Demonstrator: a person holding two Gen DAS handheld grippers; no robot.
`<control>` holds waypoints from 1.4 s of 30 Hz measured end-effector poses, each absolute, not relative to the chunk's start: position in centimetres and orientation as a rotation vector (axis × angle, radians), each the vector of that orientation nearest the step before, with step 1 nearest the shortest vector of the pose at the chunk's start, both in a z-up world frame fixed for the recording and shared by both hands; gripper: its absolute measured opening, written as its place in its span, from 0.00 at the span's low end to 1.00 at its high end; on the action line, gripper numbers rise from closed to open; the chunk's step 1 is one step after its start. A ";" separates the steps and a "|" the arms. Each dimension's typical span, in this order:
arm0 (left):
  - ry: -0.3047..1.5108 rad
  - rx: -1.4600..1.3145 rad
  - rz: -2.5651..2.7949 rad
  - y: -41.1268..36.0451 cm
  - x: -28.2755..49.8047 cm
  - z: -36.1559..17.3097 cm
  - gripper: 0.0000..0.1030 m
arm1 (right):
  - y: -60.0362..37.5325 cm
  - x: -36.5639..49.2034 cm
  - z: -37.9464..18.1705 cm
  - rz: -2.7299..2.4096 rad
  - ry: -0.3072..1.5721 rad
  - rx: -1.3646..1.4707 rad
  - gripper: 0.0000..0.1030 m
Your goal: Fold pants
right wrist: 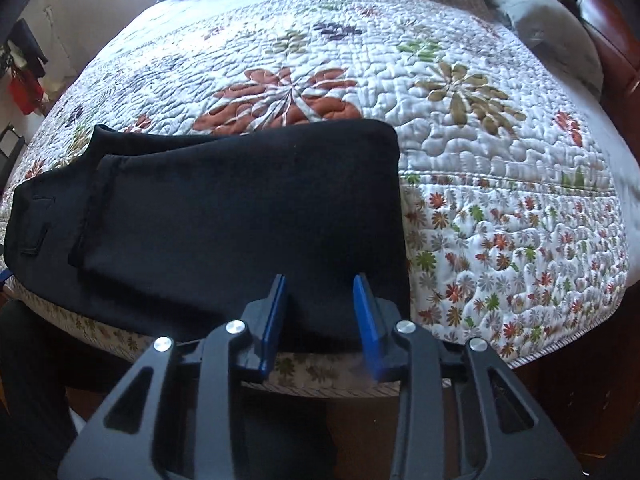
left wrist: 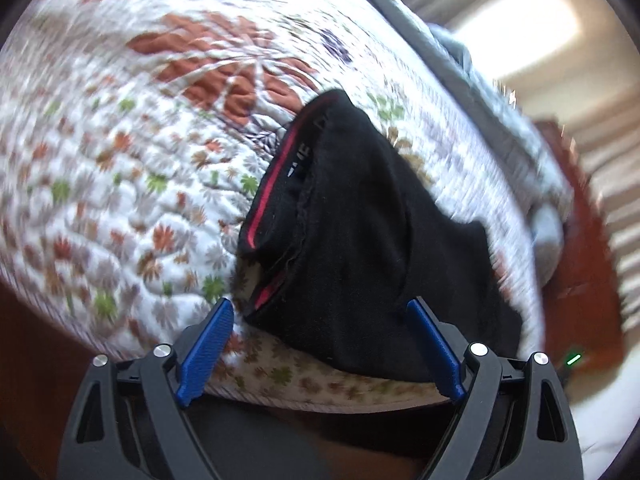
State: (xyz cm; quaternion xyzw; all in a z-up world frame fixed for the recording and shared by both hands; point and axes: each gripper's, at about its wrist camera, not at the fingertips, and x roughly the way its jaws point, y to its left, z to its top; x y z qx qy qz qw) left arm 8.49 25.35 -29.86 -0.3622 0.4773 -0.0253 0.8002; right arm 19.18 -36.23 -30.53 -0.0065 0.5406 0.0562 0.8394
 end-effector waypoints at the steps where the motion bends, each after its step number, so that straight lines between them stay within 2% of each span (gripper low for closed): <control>1: 1.006 -0.817 -0.055 25.4 8.1 -29.9 0.86 | -36.3 19.5 -30.4 0.127 1.152 -0.014 0.34; 5: 0.959 -0.892 -0.042 24.8 7.1 -30.0 0.86 | -35.1 20.2 -25.9 0.191 1.114 -0.048 0.34; 6: 0.956 -0.893 -0.033 24.4 6.9 -30.1 0.86 | -34.5 20.5 -24.7 0.221 1.101 -0.065 0.37; 8: 0.948 -0.887 -0.025 23.4 7.1 -30.0 0.86 | -31.6 21.8 -21.9 0.334 1.087 -0.105 0.46; 10: 0.920 -0.888 -0.021 22.6 6.9 -29.8 0.86 | -28.2 22.9 -19.9 0.477 1.091 -0.120 0.67; 13: 0.876 -0.908 -0.020 22.1 6.6 -30.0 0.87 | -21.0 25.2 -17.6 0.713 1.120 -0.183 0.82; 16: 0.836 -0.895 -0.004 21.8 6.3 -30.3 0.87 | -11.5 26.9 -16.6 0.938 1.172 -0.307 0.87; 22: 0.744 -0.985 -0.046 23.2 6.0 -30.8 0.84 | 2.5 30.1 -18.1 1.108 1.208 -0.571 0.87; 23: 0.743 -0.994 -0.045 23.2 6.1 -31.0 0.79 | 4.7 30.7 -18.8 1.119 1.214 -0.610 0.87; 24: 0.740 -1.005 -0.036 23.7 5.8 -31.2 0.63 | 5.8 31.0 -19.2 1.120 1.214 -0.632 0.87; 25: 0.738 -1.012 -0.032 24.3 5.8 -31.3 0.56 | 7.3 31.4 -20.0 1.117 1.217 -0.656 0.87; 27: 0.754 -1.013 -0.026 25.1 6.0 -31.6 0.28 | 9.3 31.9 -21.0 1.126 1.219 -0.659 0.87; 28: 0.763 -1.023 -0.028 25.6 6.1 -31.8 0.27 | 9.8 32.1 -21.2 1.130 1.219 -0.652 0.87; 30: 0.759 -1.033 -0.046 26.3 6.3 -31.4 0.14 | 10.5 32.5 -22.0 1.129 1.222 -0.633 0.87; 35: 0.570 -0.878 -0.164 25.6 6.6 -25.6 0.10 | 10.1 33.9 -23.3 1.112 1.267 -0.537 0.87; 36: 0.592 -0.845 -0.140 25.2 6.9 -26.5 0.10 | 10.2 34.1 -23.7 1.117 1.284 -0.533 0.87; 39: 0.752 -0.990 -0.054 26.1 7.1 -32.3 0.10 | 11.3 34.1 -24.6 1.152 1.318 -0.571 0.87; 42: 0.764 -0.991 -0.016 26.9 6.4 -33.4 0.12 | 13.4 33.7 -25.2 1.253 1.364 -0.643 0.87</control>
